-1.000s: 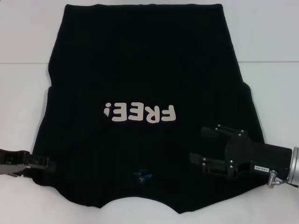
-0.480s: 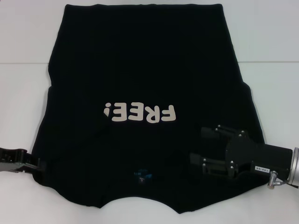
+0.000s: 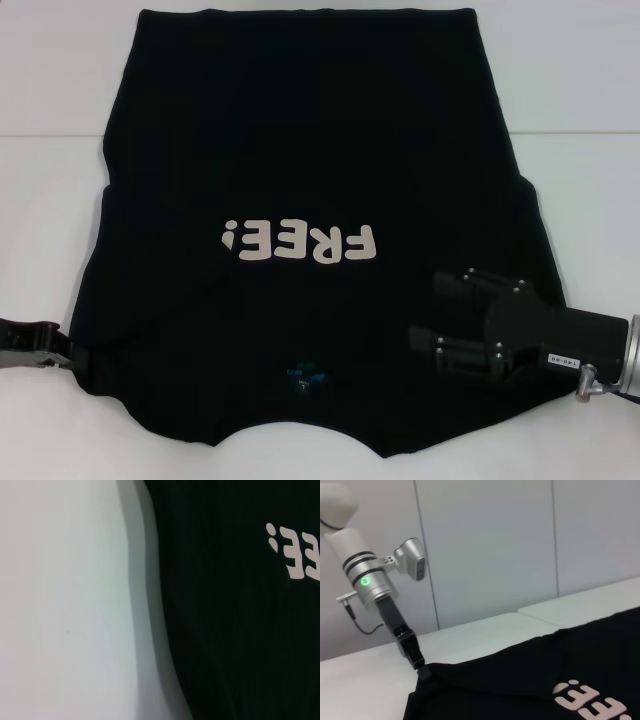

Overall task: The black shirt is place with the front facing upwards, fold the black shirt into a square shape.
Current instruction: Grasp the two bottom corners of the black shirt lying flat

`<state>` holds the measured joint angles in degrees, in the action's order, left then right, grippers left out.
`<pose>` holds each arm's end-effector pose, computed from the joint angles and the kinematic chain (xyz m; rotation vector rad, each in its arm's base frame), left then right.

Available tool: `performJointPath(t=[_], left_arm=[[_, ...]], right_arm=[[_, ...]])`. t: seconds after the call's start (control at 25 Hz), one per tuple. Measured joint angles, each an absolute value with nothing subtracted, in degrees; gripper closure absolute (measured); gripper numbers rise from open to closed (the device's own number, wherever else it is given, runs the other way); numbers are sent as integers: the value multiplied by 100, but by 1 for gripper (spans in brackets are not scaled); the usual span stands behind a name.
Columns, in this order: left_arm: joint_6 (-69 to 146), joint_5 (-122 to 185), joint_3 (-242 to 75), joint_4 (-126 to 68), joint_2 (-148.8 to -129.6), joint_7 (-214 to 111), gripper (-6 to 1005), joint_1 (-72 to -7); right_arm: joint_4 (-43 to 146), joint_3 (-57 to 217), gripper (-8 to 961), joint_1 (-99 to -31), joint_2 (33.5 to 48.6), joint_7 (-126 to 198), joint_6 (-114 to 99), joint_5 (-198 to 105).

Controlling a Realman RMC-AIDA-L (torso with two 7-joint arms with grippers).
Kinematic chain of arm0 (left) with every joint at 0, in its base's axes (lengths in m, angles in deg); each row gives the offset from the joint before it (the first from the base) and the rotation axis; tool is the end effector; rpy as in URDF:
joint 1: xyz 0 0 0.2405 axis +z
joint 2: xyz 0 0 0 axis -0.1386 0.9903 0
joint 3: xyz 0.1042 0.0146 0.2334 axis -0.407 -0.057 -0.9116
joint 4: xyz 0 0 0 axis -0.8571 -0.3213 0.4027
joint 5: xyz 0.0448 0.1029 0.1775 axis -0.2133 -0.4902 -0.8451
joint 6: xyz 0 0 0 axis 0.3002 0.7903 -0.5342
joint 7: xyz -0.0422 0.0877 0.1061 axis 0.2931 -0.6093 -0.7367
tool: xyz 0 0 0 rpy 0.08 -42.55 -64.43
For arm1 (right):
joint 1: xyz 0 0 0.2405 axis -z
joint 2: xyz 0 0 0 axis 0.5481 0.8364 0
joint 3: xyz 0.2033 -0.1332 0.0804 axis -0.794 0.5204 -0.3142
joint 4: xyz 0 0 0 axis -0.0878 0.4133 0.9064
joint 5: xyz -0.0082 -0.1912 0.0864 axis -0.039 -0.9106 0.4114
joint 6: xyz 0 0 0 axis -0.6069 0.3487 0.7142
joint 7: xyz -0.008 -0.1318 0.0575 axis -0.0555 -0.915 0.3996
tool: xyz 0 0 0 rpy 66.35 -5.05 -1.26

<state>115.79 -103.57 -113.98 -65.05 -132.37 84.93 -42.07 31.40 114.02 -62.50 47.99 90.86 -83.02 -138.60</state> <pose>-0.3463 0.3389 0.0707 -2.1343 -1.8567 -0.0122 0.2723 0.3116 -0.0400 -2.6559 0.4295 0.7909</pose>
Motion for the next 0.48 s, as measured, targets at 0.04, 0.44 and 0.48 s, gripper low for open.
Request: performJointPath(t=[0.04, 0.44, 0.48], left_arm=[[11579, -10357, -11404, -6504, -13240, 8493, 876, -4206], [11717, -10329, -11408, -6508, -13238, 8468, 964, -4246], [11739, -10328, -11406, -6508, -13236, 8461, 965, -4257]], right_arm=[[3120, 11402, 130, -6249, 4792, 9179, -8293, -13861], [1339, 11439, 131, -6412, 4169, 13791, -8461, -15013], [1199, 11440, 131, -6487, 4052, 14340, -8545, -15227]])
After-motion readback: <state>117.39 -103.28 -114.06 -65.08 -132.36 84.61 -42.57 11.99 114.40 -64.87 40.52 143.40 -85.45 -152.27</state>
